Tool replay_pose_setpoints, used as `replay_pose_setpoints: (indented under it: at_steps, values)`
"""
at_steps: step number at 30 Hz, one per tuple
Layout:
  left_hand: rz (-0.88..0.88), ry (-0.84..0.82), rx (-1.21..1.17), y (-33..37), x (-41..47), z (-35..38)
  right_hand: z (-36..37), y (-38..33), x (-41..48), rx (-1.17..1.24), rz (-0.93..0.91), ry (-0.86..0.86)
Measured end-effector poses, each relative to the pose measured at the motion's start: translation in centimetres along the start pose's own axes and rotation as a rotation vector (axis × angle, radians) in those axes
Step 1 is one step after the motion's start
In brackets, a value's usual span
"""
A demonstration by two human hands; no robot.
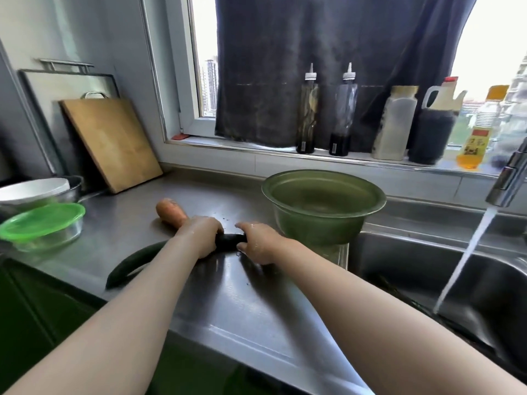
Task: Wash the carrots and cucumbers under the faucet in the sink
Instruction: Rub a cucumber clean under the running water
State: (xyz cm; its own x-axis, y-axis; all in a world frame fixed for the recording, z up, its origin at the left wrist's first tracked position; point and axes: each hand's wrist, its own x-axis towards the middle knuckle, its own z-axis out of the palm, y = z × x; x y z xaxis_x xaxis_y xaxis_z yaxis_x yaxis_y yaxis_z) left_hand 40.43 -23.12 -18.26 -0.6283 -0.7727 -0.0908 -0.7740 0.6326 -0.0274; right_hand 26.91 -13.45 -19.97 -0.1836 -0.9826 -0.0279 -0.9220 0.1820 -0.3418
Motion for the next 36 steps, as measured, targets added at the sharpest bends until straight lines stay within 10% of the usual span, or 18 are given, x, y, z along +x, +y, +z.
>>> replay_pose_setpoints:
  at_steps: [11,21,36]
  values:
    - [0.365,-0.087,-0.182,8.4,-2.3,-2.5,-4.9,6.5,-8.7,-0.048,0.065,-0.049]
    - [0.583,-0.220,-0.351,25.9,-3.4,-3.4,-9.1,22.2,-20.9,0.689,0.287,0.133]
    - [0.161,-0.535,-1.365,39.0,-0.4,1.1,-6.4,31.8,-24.6,1.140,0.541,0.153]
